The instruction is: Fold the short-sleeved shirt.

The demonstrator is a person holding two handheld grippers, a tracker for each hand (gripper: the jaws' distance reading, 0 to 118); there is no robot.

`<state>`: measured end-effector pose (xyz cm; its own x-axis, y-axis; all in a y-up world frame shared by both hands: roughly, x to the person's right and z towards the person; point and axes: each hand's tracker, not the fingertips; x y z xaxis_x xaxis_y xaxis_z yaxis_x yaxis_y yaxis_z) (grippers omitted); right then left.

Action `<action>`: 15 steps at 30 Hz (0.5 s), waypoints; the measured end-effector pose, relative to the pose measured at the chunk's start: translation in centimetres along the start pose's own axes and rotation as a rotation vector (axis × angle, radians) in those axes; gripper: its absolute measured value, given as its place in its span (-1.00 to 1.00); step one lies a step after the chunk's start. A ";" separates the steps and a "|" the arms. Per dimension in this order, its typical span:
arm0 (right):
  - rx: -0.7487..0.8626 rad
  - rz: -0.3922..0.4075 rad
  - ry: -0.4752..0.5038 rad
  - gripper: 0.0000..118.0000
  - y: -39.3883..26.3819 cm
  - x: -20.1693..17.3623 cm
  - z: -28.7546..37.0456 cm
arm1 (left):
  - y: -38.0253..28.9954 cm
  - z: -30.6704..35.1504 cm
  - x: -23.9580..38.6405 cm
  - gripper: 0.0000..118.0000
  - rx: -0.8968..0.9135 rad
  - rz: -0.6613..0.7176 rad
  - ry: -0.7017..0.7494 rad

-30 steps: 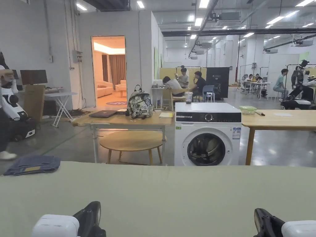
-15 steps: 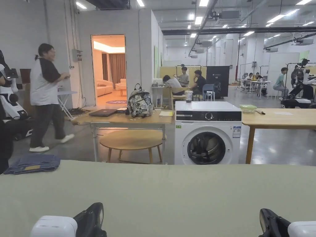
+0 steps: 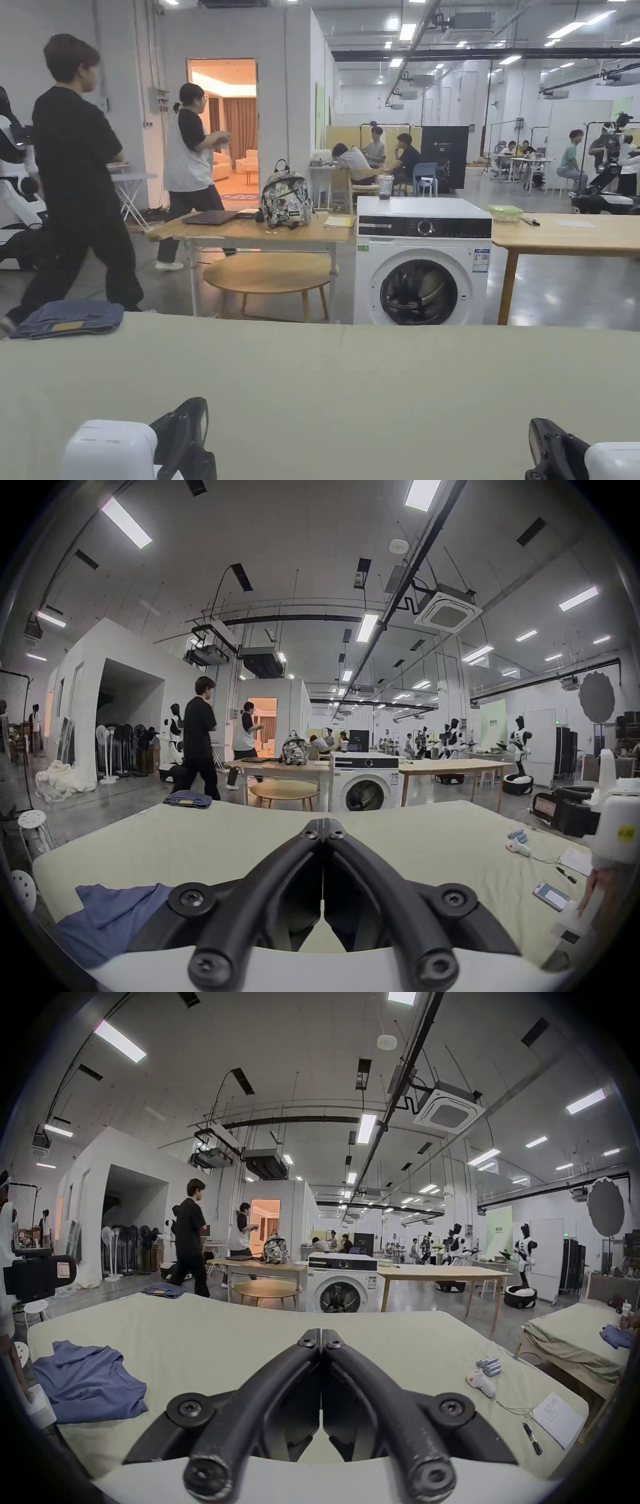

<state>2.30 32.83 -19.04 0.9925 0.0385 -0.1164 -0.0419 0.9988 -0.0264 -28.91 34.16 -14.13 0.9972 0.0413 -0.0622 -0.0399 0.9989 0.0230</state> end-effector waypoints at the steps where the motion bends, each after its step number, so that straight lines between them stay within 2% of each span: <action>1: -0.001 -0.002 0.003 -1.00 0.0 0.0 0.0 | 0.0 0.0 0.0 -1.00 0.000 0.001 0.000; 15: -0.012 0.005 0.040 -1.00 -0.3 -1.0 -0.5 | 0.0 0.7 -1.1 -1.00 -0.001 0.012 0.033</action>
<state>1.23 32.48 -19.43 0.9868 0.0424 -0.1562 -0.0488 0.9981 -0.0373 -29.99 34.12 -13.40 0.9940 0.0544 -0.0949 -0.0524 0.9984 0.0226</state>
